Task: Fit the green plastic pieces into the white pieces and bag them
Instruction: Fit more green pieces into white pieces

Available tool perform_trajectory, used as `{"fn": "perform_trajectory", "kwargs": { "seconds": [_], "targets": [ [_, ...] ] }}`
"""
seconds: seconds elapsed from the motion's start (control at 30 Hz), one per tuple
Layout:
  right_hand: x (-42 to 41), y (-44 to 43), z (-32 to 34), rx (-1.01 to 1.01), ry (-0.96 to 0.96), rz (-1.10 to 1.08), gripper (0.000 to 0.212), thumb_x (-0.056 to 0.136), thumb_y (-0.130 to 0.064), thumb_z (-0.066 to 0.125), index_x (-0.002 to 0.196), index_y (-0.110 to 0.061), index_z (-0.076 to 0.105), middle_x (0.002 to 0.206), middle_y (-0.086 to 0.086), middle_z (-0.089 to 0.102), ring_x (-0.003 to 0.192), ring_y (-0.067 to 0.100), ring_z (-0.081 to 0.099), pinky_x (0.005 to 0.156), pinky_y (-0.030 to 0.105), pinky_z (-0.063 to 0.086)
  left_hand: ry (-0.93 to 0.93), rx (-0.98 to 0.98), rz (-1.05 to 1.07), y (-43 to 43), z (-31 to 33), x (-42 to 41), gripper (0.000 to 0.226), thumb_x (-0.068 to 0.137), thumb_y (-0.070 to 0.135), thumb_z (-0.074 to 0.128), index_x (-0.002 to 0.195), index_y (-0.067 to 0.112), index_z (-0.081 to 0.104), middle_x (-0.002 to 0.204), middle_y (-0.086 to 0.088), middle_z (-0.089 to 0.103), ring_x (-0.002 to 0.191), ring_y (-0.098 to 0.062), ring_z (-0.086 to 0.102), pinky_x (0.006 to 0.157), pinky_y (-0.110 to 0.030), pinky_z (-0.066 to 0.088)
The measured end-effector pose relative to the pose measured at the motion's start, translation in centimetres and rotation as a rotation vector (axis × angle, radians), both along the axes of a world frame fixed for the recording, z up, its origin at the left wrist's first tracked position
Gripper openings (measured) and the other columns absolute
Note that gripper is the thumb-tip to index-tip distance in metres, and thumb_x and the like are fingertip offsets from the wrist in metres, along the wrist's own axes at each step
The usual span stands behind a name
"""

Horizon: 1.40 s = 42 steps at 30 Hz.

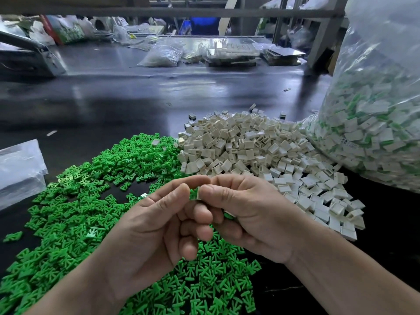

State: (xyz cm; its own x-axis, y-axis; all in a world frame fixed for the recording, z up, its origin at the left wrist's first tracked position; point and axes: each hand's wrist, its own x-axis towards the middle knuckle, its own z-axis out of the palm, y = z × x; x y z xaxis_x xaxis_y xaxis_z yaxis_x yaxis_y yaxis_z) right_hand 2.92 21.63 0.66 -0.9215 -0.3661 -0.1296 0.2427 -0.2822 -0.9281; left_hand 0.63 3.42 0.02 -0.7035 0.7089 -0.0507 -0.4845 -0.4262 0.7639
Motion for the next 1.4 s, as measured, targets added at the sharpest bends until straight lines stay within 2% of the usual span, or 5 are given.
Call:
{"fn": "perform_trajectory", "kwargs": {
  "seconds": [0.37, 0.57, 0.73, 0.97, 1.4],
  "targets": [
    [0.1, 0.6, 0.4, 0.143, 0.009, 0.071, 0.020, 0.085, -0.029, 0.070, 0.096, -0.012, 0.067, 0.061, 0.000, 0.056, 0.040, 0.006, 0.042, 0.032, 0.015, 0.029, -0.097, -0.027, 0.026, 0.3, -0.1, 0.2, 0.036, 0.061, 0.022, 0.093, 0.090, 0.013, 0.074, 0.065, -0.017, 0.067, 0.049, -0.024, 0.068, 0.040, -0.028, 0.054],
    [0.3, 0.1, 0.8, 0.039, 0.008, 0.046, 0.014, 0.087, -0.027, 0.067, 0.073, -0.025, 0.069, 0.060, 0.000, 0.054, 0.039, 0.006, 0.041, 0.031, 0.014, 0.028, -0.065, 0.069, 0.001, 0.4, -0.6, 0.1, 0.028, 0.074, 0.022, 0.085, 0.098, 0.014, 0.073, 0.065, -0.010, 0.068, 0.054, -0.020, 0.068, 0.044, -0.025, 0.055],
    [0.5, -0.6, 0.7, 0.045, 0.041, -0.016, 0.015, 0.088, -0.029, 0.067, 0.073, -0.026, 0.069, 0.059, 0.000, 0.054, 0.039, 0.007, 0.039, 0.032, 0.016, 0.024, -0.018, 0.076, 0.106, 1.0, -1.0, 0.4, 0.032, 0.070, 0.023, 0.088, 0.098, 0.014, 0.073, 0.062, -0.008, 0.066, 0.051, -0.019, 0.066, 0.044, -0.024, 0.054],
    [0.6, -0.2, 0.7, -0.004, 0.026, 0.074, 0.018, 0.090, -0.028, 0.065, 0.073, -0.024, 0.066, 0.062, 0.002, 0.053, 0.038, 0.007, 0.039, 0.032, 0.014, 0.028, -0.115, 0.279, -0.163, 0.4, -1.1, -0.1, 0.026, 0.105, 0.011, 0.040, 0.120, 0.003, 0.060, 0.090, -0.023, 0.071, 0.081, -0.033, 0.073, 0.066, -0.037, 0.062],
    [0.6, -0.5, 0.6, 0.006, 0.040, 0.058, 0.018, 0.090, -0.029, 0.065, 0.075, -0.020, 0.065, 0.062, 0.005, 0.052, 0.038, 0.009, 0.038, 0.032, 0.015, 0.027, 0.047, 0.116, 0.032, 0.5, -1.0, 0.4, 0.018, 0.087, 0.022, 0.072, 0.103, 0.013, 0.069, 0.066, -0.012, 0.070, 0.056, -0.021, 0.070, 0.047, -0.027, 0.057]
  ]
}}
